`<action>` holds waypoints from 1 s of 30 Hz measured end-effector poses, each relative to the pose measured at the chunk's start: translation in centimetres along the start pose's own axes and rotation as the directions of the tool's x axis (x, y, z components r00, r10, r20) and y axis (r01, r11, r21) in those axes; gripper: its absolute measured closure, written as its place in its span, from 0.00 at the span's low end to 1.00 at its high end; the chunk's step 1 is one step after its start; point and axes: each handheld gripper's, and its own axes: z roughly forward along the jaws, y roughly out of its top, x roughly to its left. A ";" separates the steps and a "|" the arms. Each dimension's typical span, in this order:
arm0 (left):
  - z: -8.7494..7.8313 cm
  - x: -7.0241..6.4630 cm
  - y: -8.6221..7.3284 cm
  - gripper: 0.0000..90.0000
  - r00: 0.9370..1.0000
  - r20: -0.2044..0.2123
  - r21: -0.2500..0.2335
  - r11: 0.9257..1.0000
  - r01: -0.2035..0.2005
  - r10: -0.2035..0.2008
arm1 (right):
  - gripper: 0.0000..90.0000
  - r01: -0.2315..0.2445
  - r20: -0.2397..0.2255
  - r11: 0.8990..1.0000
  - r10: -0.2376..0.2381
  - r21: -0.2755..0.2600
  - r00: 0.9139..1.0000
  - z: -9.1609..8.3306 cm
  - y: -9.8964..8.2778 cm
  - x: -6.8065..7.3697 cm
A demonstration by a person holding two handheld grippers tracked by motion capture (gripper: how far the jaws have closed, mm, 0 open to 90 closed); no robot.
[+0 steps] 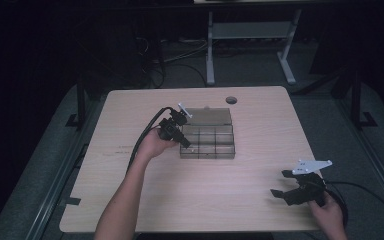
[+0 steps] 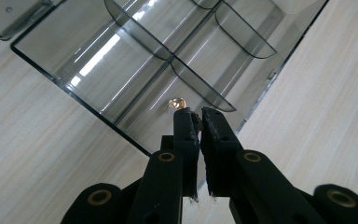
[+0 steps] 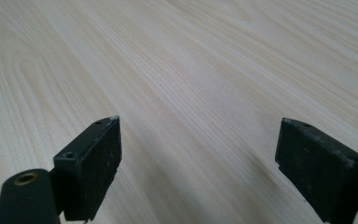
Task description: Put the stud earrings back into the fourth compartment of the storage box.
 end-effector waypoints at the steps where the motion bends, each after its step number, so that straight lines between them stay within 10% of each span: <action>1: 0.2 0.1 0.0 0.94 1.000 -0.004 -0.001 1.000 0.003 -0.003 | 0.15 -0.001 -0.002 1.000 0.001 -0.001 1.000 0.0 0.0 0.0; 30: 2.7 1.0 0.7 0.94 1.000 -0.012 0.066 0.997 0.028 -0.027 | 0.15 0.006 -0.001 1.000 -0.006 -0.005 1.000 0.0 0.0 0.0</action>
